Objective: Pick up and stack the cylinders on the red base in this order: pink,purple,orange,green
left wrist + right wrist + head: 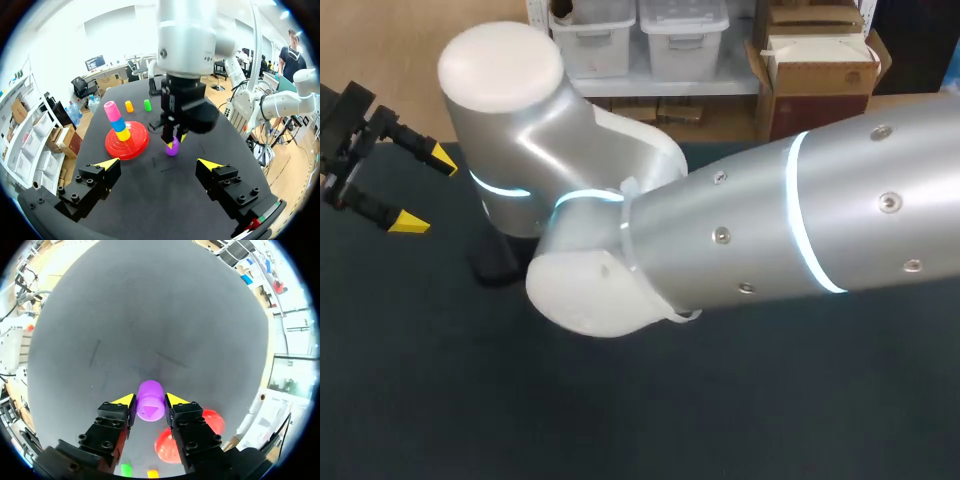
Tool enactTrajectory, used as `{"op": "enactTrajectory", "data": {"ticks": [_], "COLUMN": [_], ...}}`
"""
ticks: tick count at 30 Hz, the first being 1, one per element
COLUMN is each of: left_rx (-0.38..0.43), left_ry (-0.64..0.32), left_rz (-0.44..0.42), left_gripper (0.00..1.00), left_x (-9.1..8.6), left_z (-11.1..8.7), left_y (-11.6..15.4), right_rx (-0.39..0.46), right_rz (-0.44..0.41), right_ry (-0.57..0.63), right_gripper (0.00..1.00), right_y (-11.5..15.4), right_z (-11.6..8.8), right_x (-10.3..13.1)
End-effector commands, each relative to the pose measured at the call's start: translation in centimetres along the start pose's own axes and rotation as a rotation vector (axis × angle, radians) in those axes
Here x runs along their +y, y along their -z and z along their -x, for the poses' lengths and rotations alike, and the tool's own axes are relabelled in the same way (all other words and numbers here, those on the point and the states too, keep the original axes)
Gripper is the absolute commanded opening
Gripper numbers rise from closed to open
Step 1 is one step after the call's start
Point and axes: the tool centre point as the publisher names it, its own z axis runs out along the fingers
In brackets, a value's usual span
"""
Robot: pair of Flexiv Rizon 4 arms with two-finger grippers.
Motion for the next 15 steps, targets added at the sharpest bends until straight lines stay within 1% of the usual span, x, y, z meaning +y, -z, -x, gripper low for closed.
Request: {"op": "enactTrajectory", "data": {"ticks": [1,5,9,12,15], "left_rx": [0.000,0.000,0.000,0.000,0.000], "left_ry": [-0.002,-0.002,-0.002,-0.002,-0.002], "left_rz": [0.001,0.001,0.001,0.001,0.001], "left_gripper": [1.00,1.00,1.00,1.00,1.00], "left_x": [0.0,0.0,0.0,0.0,0.0], "left_z": [-0.1,-0.1,-0.1,-0.1,-0.1], "left_y": [0.0,0.0,0.0,0.0,0.0], "right_rx": [0.033,0.048,0.049,0.039,0.014], "right_rz": [-0.068,-0.069,-0.050,-0.030,0.003], "right_ry": [0.002,0.002,-0.001,0.002,0.005], "right_gripper": [0.00,0.00,0.00,0.00,0.00], "right_y": [4.6,9.1,12.4,14.2,15.1], "right_z": [-1.2,-3.2,-5.5,-7.2,-8.7], "right_x": [-0.2,-1.9,-3.7,-4.9,-6.0]}}
